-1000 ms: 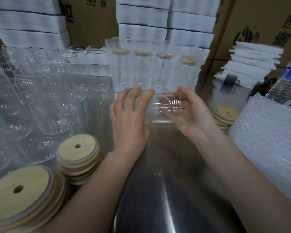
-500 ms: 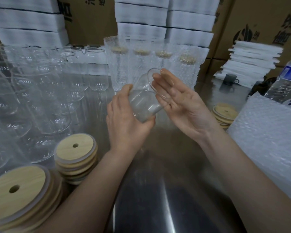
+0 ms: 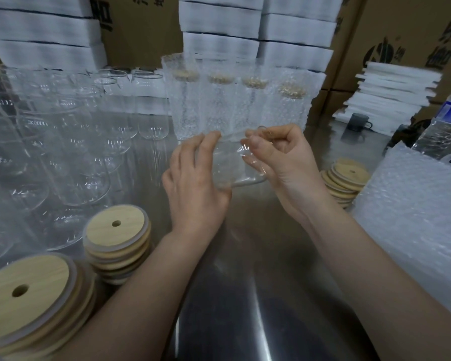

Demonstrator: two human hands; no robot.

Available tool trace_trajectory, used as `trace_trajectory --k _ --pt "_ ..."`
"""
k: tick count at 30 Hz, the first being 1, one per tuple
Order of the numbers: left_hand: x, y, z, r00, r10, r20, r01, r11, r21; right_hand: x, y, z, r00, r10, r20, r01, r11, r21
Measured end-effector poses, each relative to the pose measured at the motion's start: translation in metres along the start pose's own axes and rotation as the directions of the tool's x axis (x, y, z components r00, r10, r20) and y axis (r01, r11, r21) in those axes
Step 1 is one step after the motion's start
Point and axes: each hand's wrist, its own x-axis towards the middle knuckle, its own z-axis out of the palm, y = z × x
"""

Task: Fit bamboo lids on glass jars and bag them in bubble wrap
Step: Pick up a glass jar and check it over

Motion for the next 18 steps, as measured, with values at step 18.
trace_trajectory --k 18 --pt "0.002 0.003 -0.001 1.0 0.028 -0.011 -0.028 1.0 0.001 0.011 -0.003 -0.013 0.975 0.188 0.116 -0.216 0.926 0.311"
